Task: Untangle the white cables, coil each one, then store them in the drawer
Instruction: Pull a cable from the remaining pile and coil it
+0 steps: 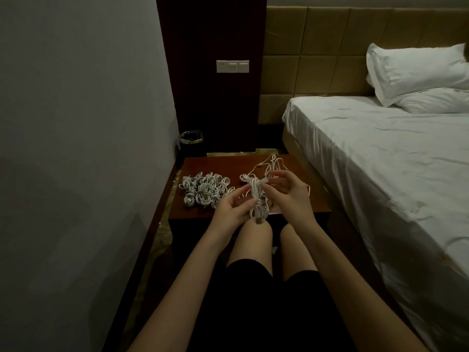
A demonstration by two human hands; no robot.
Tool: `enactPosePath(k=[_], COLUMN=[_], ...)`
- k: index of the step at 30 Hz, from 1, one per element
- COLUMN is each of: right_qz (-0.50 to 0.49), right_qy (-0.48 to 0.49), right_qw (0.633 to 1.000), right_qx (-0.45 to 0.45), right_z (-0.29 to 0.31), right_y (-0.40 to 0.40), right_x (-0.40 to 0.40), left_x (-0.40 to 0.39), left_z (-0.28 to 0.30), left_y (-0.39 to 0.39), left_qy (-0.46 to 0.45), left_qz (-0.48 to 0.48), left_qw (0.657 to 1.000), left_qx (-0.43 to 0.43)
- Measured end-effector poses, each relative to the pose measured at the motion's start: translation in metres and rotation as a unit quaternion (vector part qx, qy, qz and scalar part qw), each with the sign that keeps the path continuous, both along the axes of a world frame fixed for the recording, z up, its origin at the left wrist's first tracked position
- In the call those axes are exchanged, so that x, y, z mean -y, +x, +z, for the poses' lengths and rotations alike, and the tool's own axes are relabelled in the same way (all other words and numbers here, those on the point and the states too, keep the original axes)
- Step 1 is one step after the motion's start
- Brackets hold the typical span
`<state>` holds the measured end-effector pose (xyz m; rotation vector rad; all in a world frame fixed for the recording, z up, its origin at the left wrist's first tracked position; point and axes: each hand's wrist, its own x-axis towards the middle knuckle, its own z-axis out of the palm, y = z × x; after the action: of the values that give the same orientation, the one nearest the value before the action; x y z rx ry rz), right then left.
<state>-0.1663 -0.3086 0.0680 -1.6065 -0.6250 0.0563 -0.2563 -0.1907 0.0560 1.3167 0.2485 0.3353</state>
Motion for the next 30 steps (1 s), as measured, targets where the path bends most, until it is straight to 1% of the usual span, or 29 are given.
enactPosePath(k=[2, 7, 12, 16, 20, 22, 24, 28, 30], right_qz=[0.014, 0.088, 0.059, 0.036, 0.068, 0.085, 0.094, 0.106, 0.107], right_qy=[-0.003, -0.086, -0.097, -0.112, -0.129, -0.140, -0.155, -0.162, -0.177], right_qw=[1.000, 0.992, 0.993, 0.993, 0.987, 0.983, 0.980, 0.976, 0.971], right_qx=[-0.010, -0.020, -0.008, -0.017, -0.061, -0.088, -0.085, -0.101, -0.119], right_z=[-0.009, -0.035, -0.041, -0.048, -0.063, -0.072, -0.077, -0.071, -0.065], right_y=[-0.002, -0.004, 0.004, 0.014, 0.018, 0.021, 0.025, 0.045, 0.060], right_x=[-0.003, -0.009, -0.032, -0.056, -0.078, -0.088, -0.097, -0.109, -0.114], left_x=[-0.007, -0.021, -0.035, -0.057, -0.081, -0.092, -0.099, -0.110, -0.114], left_z=[-0.002, -0.010, -0.019, -0.028, -0.044, -0.050, -0.053, -0.049, -0.047], left_y=[0.001, 0.003, 0.009, 0.015, 0.021, 0.025, 0.031, 0.060, 0.080], left_qy=[-0.007, -0.006, 0.002, 0.057, 0.067, 0.088, 0.109, 0.108, 0.136], left_qz=[0.015, 0.045, 0.072, 0.083, 0.124, 0.138, 0.142, 0.148, 0.137], left_qw=[1.000, 0.999, 0.996, 0.990, 0.982, 0.976, 0.970, 0.969, 0.965], left_qx=[-0.004, -0.022, -0.051, -0.095, -0.124, -0.143, -0.164, -0.167, -0.176])
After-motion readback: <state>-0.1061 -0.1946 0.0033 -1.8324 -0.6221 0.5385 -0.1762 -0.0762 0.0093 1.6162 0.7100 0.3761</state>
